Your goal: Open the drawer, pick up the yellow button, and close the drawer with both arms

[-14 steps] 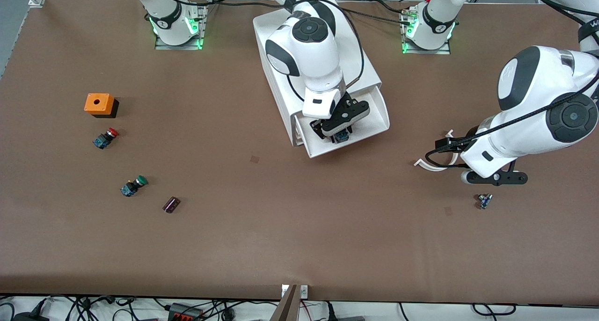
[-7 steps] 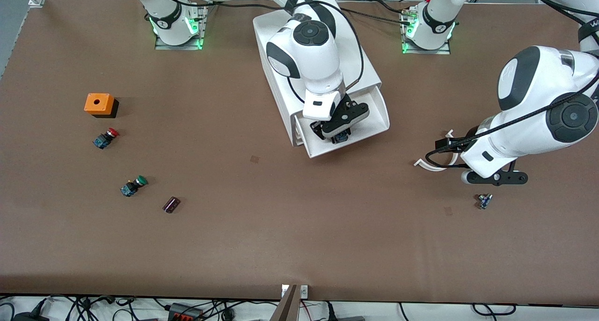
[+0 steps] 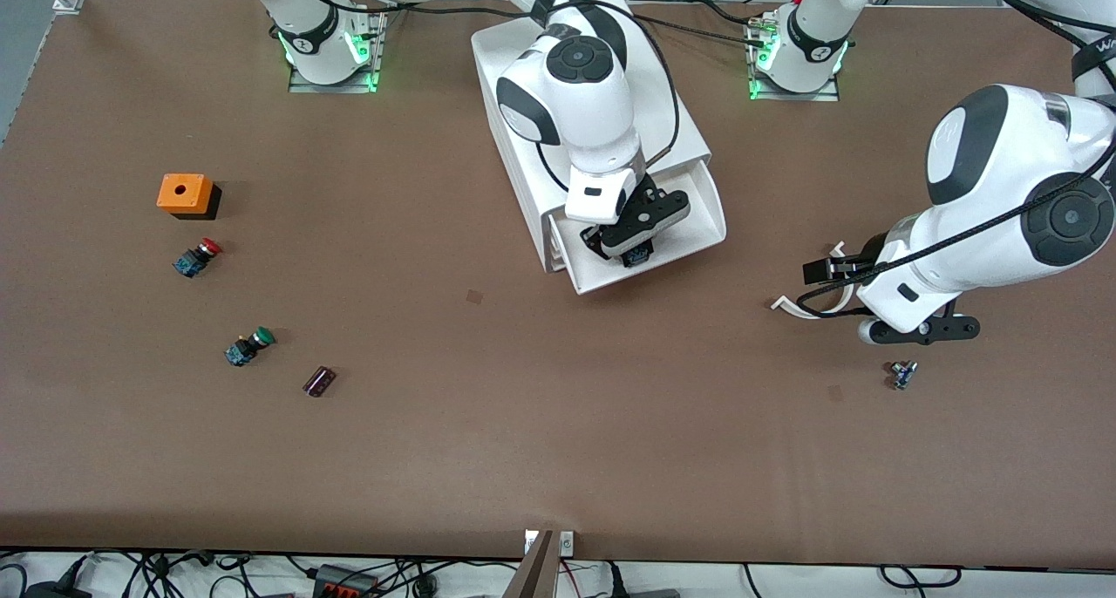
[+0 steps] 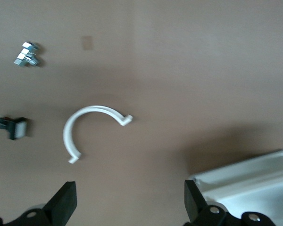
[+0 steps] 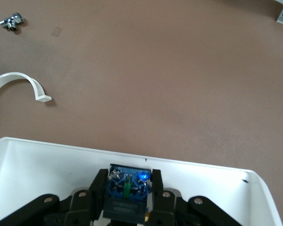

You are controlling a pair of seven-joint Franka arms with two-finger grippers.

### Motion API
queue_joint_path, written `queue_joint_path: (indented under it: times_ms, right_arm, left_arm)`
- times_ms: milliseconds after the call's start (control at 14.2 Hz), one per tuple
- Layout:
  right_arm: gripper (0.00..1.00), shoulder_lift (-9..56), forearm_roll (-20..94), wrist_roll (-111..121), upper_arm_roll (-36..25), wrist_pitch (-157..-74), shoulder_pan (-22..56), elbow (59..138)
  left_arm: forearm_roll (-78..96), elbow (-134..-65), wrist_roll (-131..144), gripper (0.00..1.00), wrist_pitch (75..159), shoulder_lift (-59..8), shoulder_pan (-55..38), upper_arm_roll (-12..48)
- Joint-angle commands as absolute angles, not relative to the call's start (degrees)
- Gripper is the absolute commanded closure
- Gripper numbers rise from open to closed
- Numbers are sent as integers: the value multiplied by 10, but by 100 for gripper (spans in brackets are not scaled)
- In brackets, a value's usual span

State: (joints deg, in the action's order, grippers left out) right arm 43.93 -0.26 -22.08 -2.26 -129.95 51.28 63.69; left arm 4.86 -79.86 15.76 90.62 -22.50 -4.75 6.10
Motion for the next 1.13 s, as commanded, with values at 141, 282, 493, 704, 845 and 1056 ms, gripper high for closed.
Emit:
queue_joint_path:
  times_ms: [141,282,493,704,845,1056]
  right_arm:
    - [100,446,-10,-234,-31,-1287,515,591]
    - [100,443,-12,-246,-47,-1286,515,585]
    - [100,429,-11,-243,-85,-1276,507,584]
    - [100,411,-8,-243,-107,-1218,477,585]
    - [100,401,-6,-243,-102,-1186,443,585]
    - [100,395,30,-242,-103,-1141,405,585]
  left_arm:
    - [118,-778,164,0,882,-233,-26,61]
    - [108,-779,161,0,885,-236,-28,61]
    - [82,-780,165,0,925,-264,-32,62]
    - [83,-796,205,0,1010,-286,-58,66]
    - [82,-801,258,0,1048,-297,-81,66]
    - [82,-837,284,0,1119,-301,-112,66]
